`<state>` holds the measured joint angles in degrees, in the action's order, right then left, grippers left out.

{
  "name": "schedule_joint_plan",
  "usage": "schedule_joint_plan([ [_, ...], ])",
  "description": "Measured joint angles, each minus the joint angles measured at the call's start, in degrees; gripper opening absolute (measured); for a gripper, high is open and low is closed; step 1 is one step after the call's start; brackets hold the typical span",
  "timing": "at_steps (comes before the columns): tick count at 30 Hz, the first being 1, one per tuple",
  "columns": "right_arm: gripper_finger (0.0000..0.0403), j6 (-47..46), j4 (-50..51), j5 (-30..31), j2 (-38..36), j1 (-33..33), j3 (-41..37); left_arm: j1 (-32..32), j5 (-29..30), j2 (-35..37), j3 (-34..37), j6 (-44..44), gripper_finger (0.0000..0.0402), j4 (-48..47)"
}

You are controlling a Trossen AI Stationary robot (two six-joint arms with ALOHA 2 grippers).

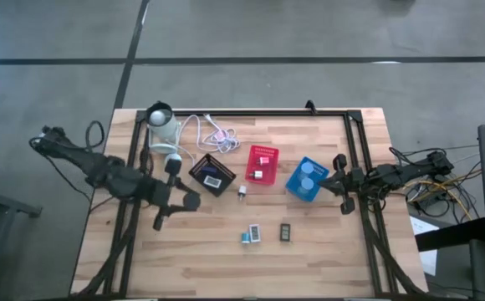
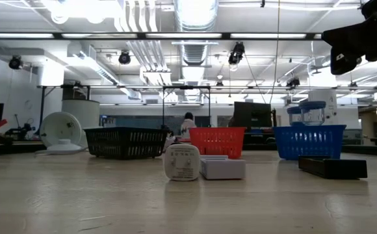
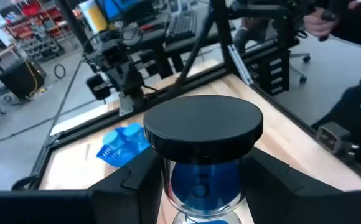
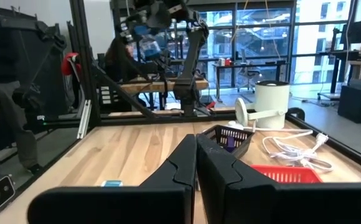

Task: Pick & Place Office items
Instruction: Put the black hourglass into the blue basket

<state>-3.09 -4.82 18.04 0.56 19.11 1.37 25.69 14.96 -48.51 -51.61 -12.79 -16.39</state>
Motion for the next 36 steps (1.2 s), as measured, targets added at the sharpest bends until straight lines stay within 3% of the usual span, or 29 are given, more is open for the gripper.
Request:
schedule_joint_plan([
  [6,0.0008,-0.53,-0.04,0.0,0.0,0.0,0.0,-9.73,-13.52,1.78,9.5,-3.55,0.018,13.81],
  [11,0.0008,-0.54,-0.07,0.03,0.0,0.0,0.02,-13.45,-17.04,1.19,17.09,-3.14,0.018,26.78],
  [18,0.0008,0.49,-0.29,0.15,0.15,0.0,0.02,-13.9,-12.61,0.76,26.07,-0.51,0.018,42.59],
  [24,0.0008,0.76,-0.38,0.29,0.31,0.0,0.0,-13.9,-6.84,0.74,31.18,2.65,0.018,50.11],
  [31,0.0008,0.7,-0.95,8.92,0.71,-0.02,0.02,-14.39,-1.16,0.76,31.37,4.73,0.018,52.58],
  [36,0.0009,1.58,-7.75,9.11,3.28,-0.02,0.02,-15.48,-1.41,-0.84,27.64,5.12,0.0184,52.53],
])
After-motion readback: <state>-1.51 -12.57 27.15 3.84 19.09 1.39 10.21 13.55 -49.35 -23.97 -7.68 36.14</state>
